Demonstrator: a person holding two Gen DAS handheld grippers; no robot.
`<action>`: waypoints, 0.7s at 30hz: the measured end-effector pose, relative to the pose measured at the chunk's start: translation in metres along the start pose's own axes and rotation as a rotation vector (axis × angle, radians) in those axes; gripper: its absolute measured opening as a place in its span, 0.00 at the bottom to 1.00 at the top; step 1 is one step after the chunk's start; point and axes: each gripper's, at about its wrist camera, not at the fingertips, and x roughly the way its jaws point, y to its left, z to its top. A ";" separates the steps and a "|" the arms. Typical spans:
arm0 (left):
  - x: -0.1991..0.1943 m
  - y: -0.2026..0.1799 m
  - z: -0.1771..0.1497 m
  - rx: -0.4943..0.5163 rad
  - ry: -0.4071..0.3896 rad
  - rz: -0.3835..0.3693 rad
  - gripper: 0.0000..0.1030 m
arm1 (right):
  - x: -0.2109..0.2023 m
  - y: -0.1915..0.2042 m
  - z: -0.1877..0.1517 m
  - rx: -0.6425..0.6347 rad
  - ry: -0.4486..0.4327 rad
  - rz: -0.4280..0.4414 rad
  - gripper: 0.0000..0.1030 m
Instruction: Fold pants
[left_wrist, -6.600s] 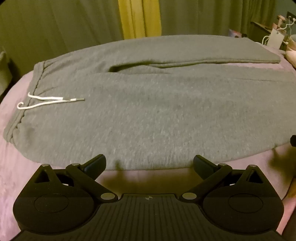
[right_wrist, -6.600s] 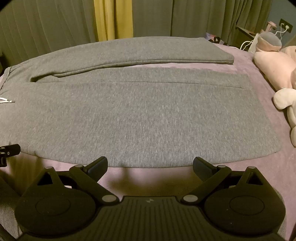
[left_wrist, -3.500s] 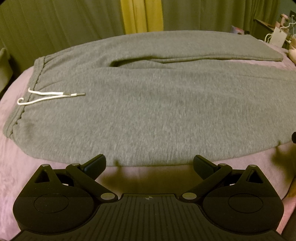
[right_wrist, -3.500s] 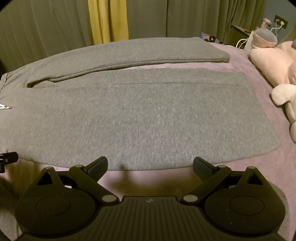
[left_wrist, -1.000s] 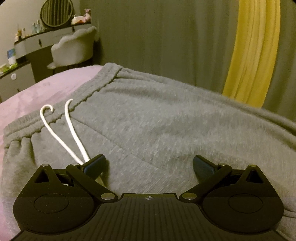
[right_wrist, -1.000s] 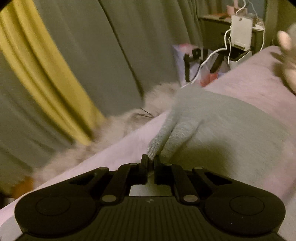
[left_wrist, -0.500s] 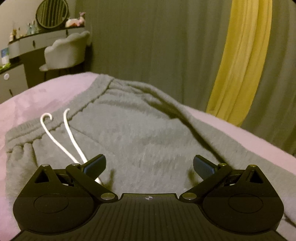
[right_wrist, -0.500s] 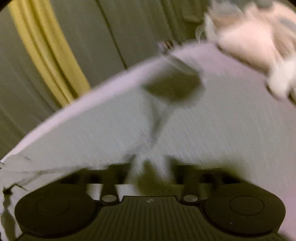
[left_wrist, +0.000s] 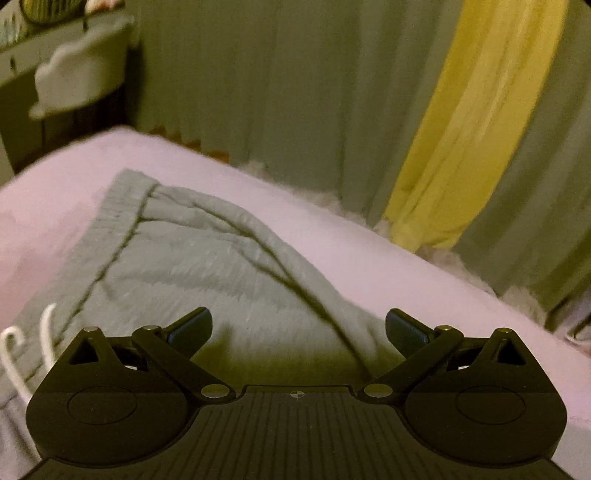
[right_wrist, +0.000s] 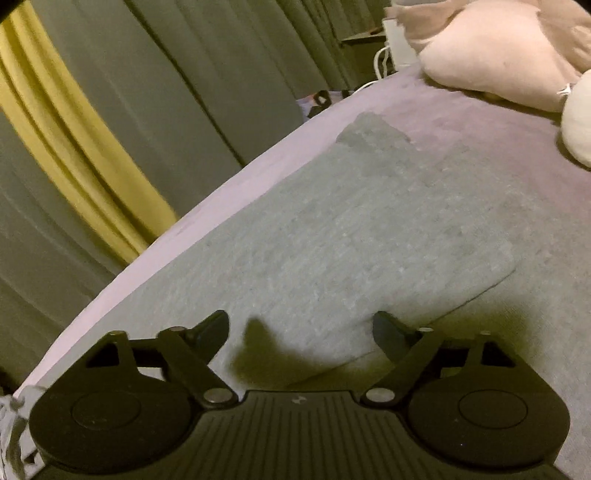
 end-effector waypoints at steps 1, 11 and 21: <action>0.015 0.002 0.007 -0.026 0.033 0.000 1.00 | 0.001 -0.002 0.002 0.013 -0.006 -0.002 0.73; 0.075 0.007 0.023 -0.025 0.100 -0.018 0.41 | -0.009 -0.036 0.009 0.149 -0.018 0.038 0.20; 0.064 0.035 0.018 -0.111 0.103 -0.130 0.16 | -0.053 -0.053 -0.006 0.366 0.022 0.020 0.71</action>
